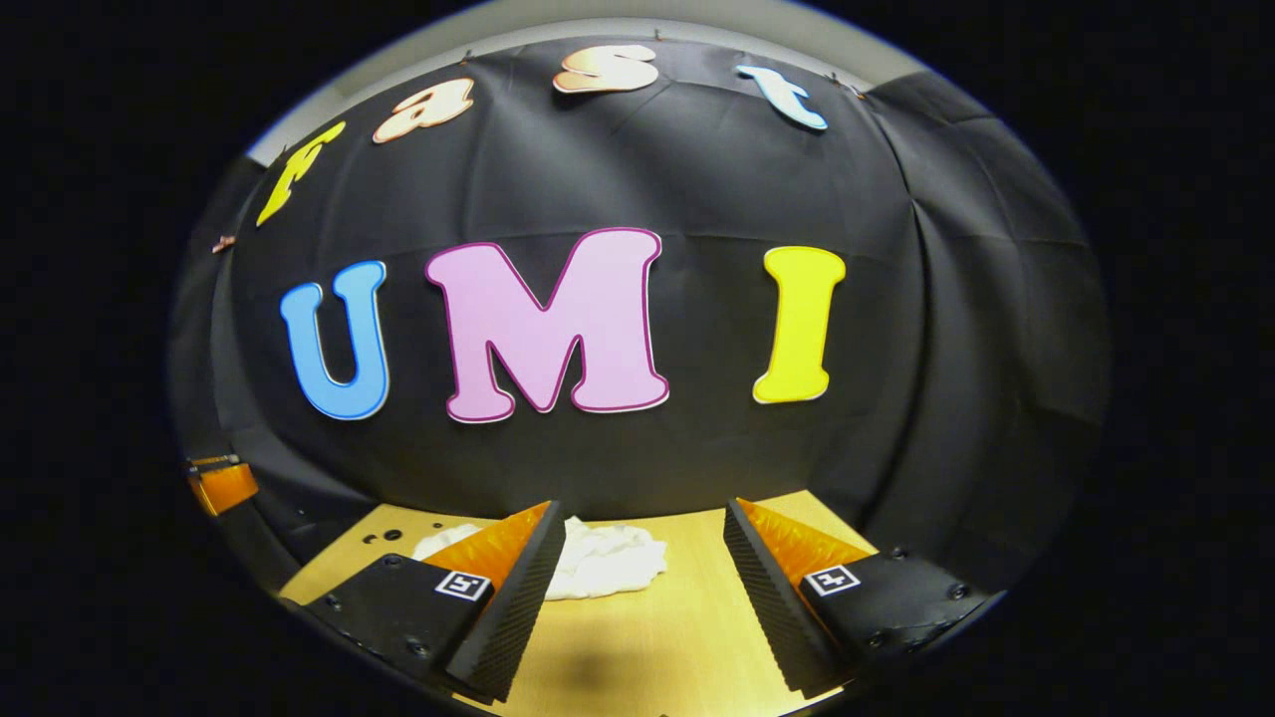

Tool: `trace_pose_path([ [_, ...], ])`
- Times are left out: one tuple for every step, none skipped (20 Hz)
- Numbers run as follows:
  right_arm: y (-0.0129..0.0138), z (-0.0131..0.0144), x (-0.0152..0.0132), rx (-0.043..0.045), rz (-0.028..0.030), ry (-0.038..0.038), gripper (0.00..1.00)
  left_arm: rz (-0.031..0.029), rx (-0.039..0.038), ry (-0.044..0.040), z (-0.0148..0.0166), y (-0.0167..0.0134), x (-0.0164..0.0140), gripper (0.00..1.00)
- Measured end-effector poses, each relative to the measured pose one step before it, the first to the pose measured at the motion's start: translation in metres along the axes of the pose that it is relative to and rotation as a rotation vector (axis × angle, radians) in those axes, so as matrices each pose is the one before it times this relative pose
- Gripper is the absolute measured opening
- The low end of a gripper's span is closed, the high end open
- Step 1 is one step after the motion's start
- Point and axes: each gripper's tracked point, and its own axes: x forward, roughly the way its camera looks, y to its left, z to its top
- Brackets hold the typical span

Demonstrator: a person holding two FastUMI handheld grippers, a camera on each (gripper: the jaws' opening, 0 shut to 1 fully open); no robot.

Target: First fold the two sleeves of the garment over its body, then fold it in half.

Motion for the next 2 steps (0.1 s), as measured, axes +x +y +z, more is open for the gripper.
trace_pose_path([
  [0.00039, -0.00421, -0.01367, 0.00007, 0.00660, 0.01134, 0.98, 0.01082, -0.00781, -0.00585, -0.00216, 0.00365, -0.01823, 0.97],
  [-0.00284, -0.00250, -0.01272, -0.00931, 0.00088, 0.00198, 0.98, 0.00814, -0.00952, 0.00831, -0.00225, 0.00235, -0.00776, 0.97],
])
